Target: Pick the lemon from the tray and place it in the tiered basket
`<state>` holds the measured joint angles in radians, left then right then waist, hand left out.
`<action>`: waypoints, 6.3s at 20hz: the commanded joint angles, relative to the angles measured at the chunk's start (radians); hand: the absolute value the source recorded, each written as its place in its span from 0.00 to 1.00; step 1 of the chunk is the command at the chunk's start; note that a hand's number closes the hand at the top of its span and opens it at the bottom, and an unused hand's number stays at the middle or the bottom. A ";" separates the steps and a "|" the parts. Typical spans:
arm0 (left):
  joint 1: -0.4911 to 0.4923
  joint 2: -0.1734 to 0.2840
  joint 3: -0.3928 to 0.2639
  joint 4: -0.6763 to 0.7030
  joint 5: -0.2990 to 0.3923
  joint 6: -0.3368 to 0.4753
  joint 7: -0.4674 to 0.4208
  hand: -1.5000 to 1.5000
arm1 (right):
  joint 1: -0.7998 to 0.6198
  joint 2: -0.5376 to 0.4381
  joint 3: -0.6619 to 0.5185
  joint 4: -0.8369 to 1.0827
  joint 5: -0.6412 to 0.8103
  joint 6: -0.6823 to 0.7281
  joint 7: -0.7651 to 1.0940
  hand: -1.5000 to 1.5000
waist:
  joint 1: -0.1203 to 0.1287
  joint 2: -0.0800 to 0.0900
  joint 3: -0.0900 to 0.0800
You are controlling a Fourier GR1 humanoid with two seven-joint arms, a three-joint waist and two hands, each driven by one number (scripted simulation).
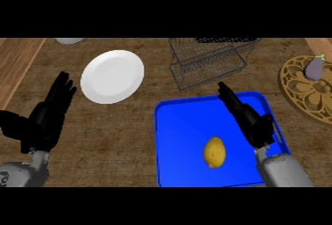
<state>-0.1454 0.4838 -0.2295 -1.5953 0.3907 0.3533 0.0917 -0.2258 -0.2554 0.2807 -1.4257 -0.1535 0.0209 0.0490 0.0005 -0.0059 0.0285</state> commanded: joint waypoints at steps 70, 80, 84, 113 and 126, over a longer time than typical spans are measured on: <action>-0.018 -0.218 -0.086 0.049 -0.315 0.062 -0.070 0.50 | 0.096 -0.360 0.344 -0.928 0.605 0.292 1.188 0.00 | -0.002 0.004 -0.029; -0.040 -0.286 -0.065 0.109 -0.338 0.034 -0.098 0.50 | 0.067 -0.279 0.447 -0.824 0.779 0.339 1.082 0.00 | -0.003 0.006 -0.029; -0.053 -0.268 -0.027 0.106 -0.341 0.012 -0.096 0.50 | 0.106 -0.265 0.397 -0.779 0.818 0.325 1.058 0.00 | -0.004 0.006 -0.029; -0.058 -0.361 0.094 0.092 -0.454 -0.105 -0.051 0.50 | 0.215 0.012 0.260 -0.565 0.977 0.397 0.793 0.00 | -0.002 0.006 -0.029; -0.025 -0.406 0.107 0.052 -0.515 -0.116 -0.046 0.50 | 0.186 0.099 0.217 -0.327 1.074 0.318 0.639 0.00 | 0.000 0.006 -0.029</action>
<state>-0.1593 0.0925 -0.1320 -1.5594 -0.1034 0.2386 0.0658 -0.0107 -0.2134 0.4884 -1.8266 0.8784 0.3626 0.6996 -0.0003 -0.0003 0.0000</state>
